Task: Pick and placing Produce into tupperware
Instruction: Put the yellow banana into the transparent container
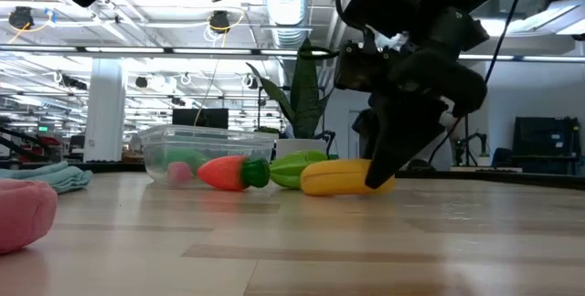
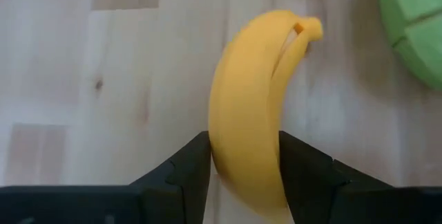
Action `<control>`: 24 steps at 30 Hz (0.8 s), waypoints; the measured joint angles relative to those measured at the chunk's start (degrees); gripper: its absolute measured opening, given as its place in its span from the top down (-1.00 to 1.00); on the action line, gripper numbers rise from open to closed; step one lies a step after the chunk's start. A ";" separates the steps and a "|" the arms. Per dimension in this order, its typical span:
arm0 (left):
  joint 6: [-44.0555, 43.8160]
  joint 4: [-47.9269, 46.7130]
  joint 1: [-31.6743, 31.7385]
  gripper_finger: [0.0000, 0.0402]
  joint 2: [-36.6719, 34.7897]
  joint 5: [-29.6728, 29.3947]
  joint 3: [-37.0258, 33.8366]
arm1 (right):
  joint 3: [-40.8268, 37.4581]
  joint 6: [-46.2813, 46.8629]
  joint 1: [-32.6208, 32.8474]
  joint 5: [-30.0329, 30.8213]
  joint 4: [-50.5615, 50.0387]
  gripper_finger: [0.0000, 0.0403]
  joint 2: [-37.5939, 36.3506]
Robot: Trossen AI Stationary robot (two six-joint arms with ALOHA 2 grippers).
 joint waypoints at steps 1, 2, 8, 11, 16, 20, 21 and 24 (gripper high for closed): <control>-0.02 0.00 0.00 0.02 -0.02 -0.36 0.00 | 0.36 -0.04 0.02 -0.02 0.05 0.25 0.00; -0.02 0.02 0.00 0.02 0.00 -0.75 0.00 | 0.70 -0.10 0.03 -0.06 0.10 0.26 0.00; -0.04 0.04 0.00 0.02 -0.02 -1.27 0.00 | 2.73 -0.22 -0.11 0.04 0.23 0.30 0.00; -0.48 0.04 0.00 0.02 -0.02 -1.27 0.00 | 3.67 -0.31 -0.19 0.02 0.23 0.30 0.00; -0.55 0.04 0.00 0.02 -0.02 -1.10 0.00 | 5.47 -0.85 -0.22 0.00 0.26 0.28 0.01; -0.55 0.04 0.00 0.02 -0.02 -1.01 0.00 | 7.34 -1.22 -0.22 -0.68 0.31 0.28 0.02; -0.55 0.02 0.00 0.02 -0.02 -1.01 0.00 | 7.85 -1.26 -0.21 -0.69 0.26 0.29 0.02; -0.55 0.00 0.00 0.02 -0.02 -0.99 0.00 | 9.44 -1.76 -0.34 -0.77 0.26 0.31 0.02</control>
